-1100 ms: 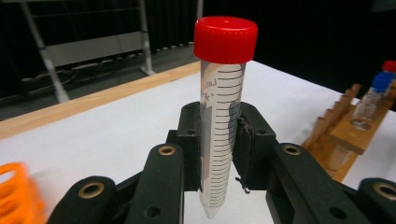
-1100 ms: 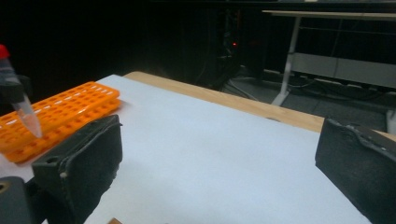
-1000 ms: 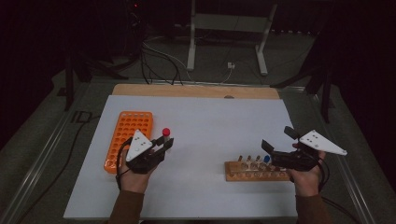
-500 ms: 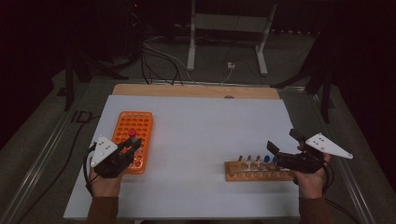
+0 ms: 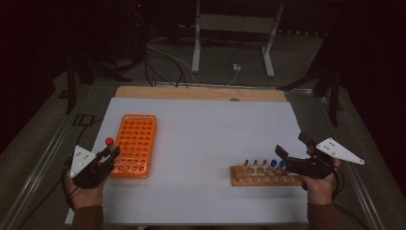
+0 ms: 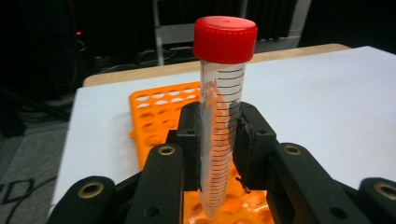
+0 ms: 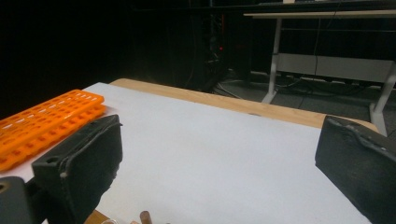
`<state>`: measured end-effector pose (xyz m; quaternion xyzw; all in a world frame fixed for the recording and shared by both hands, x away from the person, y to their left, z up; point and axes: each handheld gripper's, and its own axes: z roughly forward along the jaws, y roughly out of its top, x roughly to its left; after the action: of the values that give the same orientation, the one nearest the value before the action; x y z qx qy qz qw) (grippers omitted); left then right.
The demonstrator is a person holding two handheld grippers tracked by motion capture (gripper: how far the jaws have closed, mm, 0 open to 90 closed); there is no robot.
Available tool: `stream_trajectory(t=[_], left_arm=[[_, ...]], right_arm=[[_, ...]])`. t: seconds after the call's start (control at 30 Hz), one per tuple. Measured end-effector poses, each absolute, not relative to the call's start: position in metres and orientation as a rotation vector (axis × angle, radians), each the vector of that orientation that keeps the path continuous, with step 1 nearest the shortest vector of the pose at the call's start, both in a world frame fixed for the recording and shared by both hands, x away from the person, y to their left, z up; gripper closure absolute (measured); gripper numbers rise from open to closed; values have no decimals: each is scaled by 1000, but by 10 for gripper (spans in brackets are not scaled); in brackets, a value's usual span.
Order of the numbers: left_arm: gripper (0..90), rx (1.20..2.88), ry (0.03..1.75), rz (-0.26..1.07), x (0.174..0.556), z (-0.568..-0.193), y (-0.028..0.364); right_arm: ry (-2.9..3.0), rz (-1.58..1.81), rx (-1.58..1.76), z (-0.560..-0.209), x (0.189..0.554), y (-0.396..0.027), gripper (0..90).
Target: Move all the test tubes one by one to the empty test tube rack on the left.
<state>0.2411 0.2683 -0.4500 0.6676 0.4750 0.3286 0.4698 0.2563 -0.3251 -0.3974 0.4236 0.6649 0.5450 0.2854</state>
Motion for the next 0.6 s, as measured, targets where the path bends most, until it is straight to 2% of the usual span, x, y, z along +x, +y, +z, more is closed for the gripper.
stream_trajectory(t=[0.33,0.6], left_arm=[[744,1655,1217,836,247,-464,278],[745,1781,1256,799,250,-481,279]], right_arm=[[1777,1461,1125,-398,256,-325,10],[1774,1462,1132,-400,255,-327,10]])
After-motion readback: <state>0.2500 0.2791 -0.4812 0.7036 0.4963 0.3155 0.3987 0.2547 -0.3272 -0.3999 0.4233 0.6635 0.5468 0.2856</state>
